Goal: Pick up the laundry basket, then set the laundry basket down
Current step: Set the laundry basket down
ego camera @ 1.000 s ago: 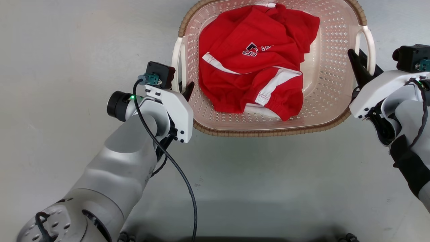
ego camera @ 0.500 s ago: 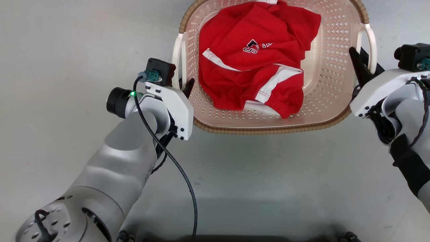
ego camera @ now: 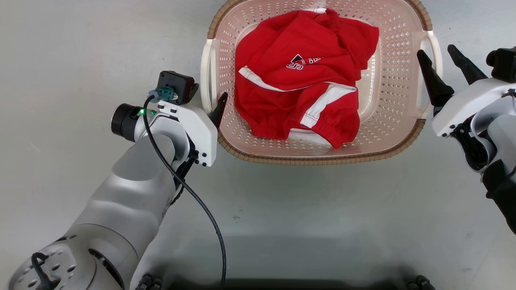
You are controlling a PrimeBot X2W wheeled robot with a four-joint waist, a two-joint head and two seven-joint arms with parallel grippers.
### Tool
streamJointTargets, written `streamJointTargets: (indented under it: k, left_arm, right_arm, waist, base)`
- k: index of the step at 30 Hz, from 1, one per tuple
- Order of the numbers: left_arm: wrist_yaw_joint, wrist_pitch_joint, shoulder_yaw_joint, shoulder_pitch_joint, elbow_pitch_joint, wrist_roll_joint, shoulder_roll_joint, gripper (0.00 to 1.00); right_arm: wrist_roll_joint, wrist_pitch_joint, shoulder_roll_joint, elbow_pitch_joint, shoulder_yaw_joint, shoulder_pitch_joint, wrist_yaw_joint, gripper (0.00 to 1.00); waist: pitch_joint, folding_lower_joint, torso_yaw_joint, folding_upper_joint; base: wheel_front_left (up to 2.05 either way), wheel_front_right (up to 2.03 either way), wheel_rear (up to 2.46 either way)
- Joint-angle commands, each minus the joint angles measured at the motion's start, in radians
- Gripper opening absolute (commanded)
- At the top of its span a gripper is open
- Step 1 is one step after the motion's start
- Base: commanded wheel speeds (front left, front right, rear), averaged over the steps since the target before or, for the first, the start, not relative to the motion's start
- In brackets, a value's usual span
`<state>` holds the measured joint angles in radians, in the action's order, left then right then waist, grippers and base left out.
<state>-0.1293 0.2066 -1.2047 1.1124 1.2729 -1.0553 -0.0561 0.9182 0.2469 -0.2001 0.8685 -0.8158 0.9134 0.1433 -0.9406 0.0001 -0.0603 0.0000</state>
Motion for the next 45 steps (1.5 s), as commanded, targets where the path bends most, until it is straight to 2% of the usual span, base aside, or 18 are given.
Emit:
streamJointTargets:
  k: [1, 19, 45]
  left_arm:
    - [0.005, 0.012, 0.009, -0.014, 0.018, 0.008, -0.05, 1.0]
    - [0.001, 0.042, 0.008, -0.004, 0.018, 0.007, -0.045, 1.0]
    - [0.004, 0.05, 0.021, -0.035, 0.018, -0.012, -0.057, 1.0]
  right_arm:
    - [0.018, 0.015, -0.043, -0.005, -0.009, -0.058, -0.013, 1.0]
    - [0.064, 0.015, -0.066, -0.087, -0.074, -0.043, -0.013, 1.0]
    - [0.091, 0.015, -0.059, -0.075, -0.109, -0.033, -0.013, 1.0]
  waist:
    - [-0.001, -0.0001, 0.0, 0.0]
    - [-0.013, -0.0001, 0.005, 0.0]
    - [0.035, -0.0001, 0.005, 0.0]
  base:
    - [0.0, 0.0, 0.0]
    - [0.0, 0.0, 0.0]
    - [0.0, 0.0, 0.0]
